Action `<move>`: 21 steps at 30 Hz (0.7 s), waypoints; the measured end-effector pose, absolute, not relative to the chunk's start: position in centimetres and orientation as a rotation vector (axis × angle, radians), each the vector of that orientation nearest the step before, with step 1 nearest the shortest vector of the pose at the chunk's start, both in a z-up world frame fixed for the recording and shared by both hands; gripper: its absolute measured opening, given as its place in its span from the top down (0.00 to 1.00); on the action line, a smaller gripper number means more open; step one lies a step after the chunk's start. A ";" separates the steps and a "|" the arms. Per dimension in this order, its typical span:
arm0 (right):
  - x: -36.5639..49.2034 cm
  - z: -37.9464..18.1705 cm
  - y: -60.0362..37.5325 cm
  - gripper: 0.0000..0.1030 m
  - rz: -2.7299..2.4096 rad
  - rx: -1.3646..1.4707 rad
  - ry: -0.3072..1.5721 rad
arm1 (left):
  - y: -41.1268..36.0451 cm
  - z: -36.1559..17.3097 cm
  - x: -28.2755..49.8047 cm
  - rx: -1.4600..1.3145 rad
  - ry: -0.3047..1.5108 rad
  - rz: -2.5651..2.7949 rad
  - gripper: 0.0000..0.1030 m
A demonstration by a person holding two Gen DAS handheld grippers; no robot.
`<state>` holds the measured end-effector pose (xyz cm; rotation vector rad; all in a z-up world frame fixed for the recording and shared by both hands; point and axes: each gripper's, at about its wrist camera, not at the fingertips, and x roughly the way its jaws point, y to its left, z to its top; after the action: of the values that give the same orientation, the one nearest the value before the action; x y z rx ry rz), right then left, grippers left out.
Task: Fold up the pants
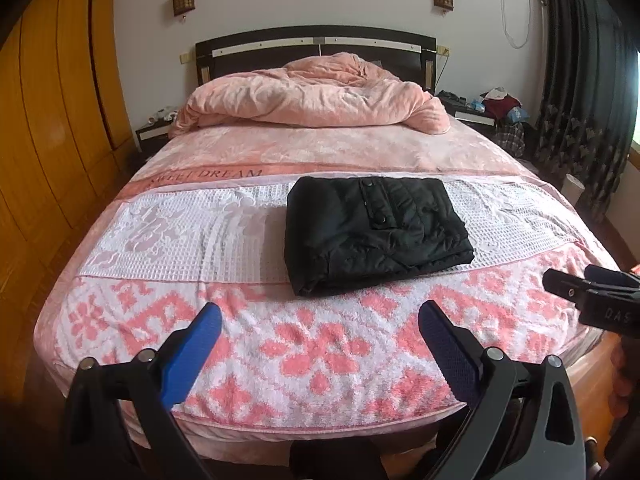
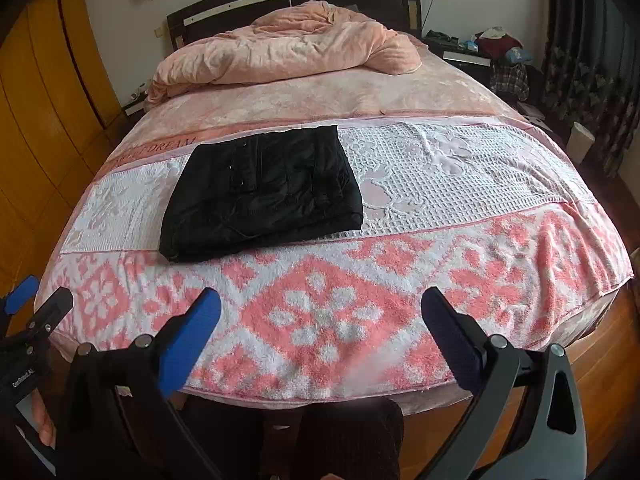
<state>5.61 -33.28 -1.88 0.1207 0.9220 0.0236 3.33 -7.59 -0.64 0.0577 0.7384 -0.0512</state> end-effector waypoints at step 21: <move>5.3 -1.5 -31.7 0.03 0.041 0.094 0.915 | -7.5 -1.6 3.9 0.056 0.778 -0.026 0.04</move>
<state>5.35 -31.66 -1.49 0.0944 0.9149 0.0415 3.91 -7.53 -1.61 0.0564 0.7784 -0.0264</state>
